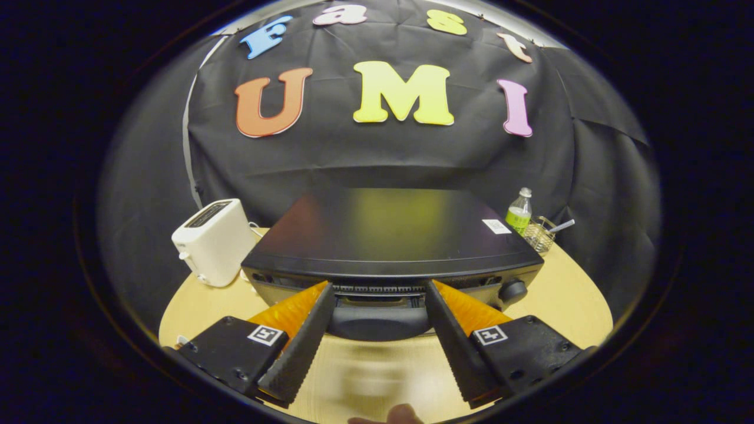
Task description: Open the toaster oven, put the food inside, and close the toaster oven door.
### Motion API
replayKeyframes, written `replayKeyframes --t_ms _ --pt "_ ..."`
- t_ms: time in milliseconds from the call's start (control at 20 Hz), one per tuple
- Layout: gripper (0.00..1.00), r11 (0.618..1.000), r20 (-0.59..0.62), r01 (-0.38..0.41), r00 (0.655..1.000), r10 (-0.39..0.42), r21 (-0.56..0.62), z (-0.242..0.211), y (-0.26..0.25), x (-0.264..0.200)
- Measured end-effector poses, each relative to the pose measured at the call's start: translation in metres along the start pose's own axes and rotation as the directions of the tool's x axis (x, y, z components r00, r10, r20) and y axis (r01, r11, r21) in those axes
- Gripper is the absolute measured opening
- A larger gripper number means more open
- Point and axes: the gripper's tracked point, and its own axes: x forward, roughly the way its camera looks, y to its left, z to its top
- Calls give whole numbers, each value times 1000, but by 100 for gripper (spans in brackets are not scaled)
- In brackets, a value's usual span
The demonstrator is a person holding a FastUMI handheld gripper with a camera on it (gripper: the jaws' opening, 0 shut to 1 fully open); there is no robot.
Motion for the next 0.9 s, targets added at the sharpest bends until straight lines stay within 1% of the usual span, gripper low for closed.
replayKeyframes --t_ms 50,150,250,400,550,700,900 --pt "100 1000 -5 -8 1000 8 -5 -4 0 -5" --pt "100 1000 -34 -19 999 20 22 -24 -1 -18" --pt "100 1000 -62 -18 998 18 7 -45 0 -30" --pt "100 1000 -142 -15 990 14 -5 -85 -1 -48" --pt "100 999 -220 -38 975 39 6 -119 -1 -54" --pt "100 999 -271 -23 962 28 22 -138 -5 -46" --pt "100 1000 -286 -24 958 21 -8 -145 -11 -48"
